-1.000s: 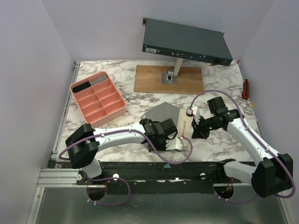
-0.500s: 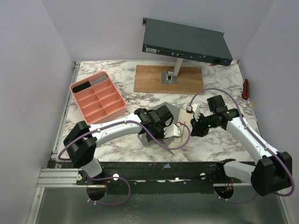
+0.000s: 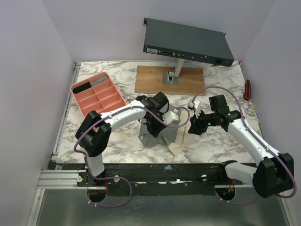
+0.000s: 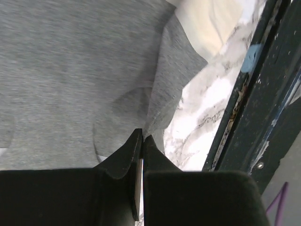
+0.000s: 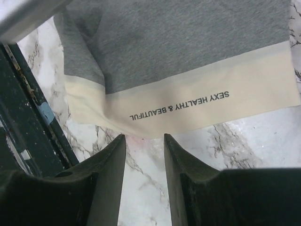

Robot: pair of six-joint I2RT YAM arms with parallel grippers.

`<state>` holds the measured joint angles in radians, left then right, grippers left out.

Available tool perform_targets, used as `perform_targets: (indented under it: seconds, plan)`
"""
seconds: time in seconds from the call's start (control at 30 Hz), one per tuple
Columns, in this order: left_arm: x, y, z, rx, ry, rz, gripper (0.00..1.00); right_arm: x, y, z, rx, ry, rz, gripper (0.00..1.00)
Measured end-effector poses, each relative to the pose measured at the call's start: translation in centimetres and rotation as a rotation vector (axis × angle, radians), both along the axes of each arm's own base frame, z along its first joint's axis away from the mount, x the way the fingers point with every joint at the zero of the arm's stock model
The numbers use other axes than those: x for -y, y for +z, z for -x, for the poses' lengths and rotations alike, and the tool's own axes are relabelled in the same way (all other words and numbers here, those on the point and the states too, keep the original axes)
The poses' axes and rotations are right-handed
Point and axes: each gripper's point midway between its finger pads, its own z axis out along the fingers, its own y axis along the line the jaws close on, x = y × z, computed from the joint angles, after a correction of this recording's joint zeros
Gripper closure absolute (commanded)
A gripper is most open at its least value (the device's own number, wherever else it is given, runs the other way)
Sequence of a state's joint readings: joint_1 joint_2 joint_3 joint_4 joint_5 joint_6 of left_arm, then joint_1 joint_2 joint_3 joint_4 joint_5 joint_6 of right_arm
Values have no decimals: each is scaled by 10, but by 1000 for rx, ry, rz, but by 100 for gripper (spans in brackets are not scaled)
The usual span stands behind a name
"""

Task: Roll the underwear
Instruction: Fold the underwear at the center of the board.

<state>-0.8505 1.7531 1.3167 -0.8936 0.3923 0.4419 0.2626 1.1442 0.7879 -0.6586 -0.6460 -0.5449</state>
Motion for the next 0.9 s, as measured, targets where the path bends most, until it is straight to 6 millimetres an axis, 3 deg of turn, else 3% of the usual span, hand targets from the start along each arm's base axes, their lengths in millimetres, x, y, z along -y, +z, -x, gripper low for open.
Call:
perform_targets:
  seconds: [0.17, 0.3, 0.53, 0.67, 0.9]
  plan:
    - [15, 9, -41, -108, 118, 70, 100, -7, -6, -2, -50, 6, -27, 54]
    - [25, 11, -70, -199, 199, 118, 100, -13, -6, 2, -79, 28, -64, 43]
    - [33, -6, -82, -368, 274, 117, 100, -27, -5, -1, -90, 51, -110, 39]
    - [39, -7, -90, -431, 310, 119, 100, -45, -1, -2, -63, 83, -126, 41]
    - [44, 6, -122, -460, 397, 166, 100, -69, -26, 3, -91, 138, -59, 42]
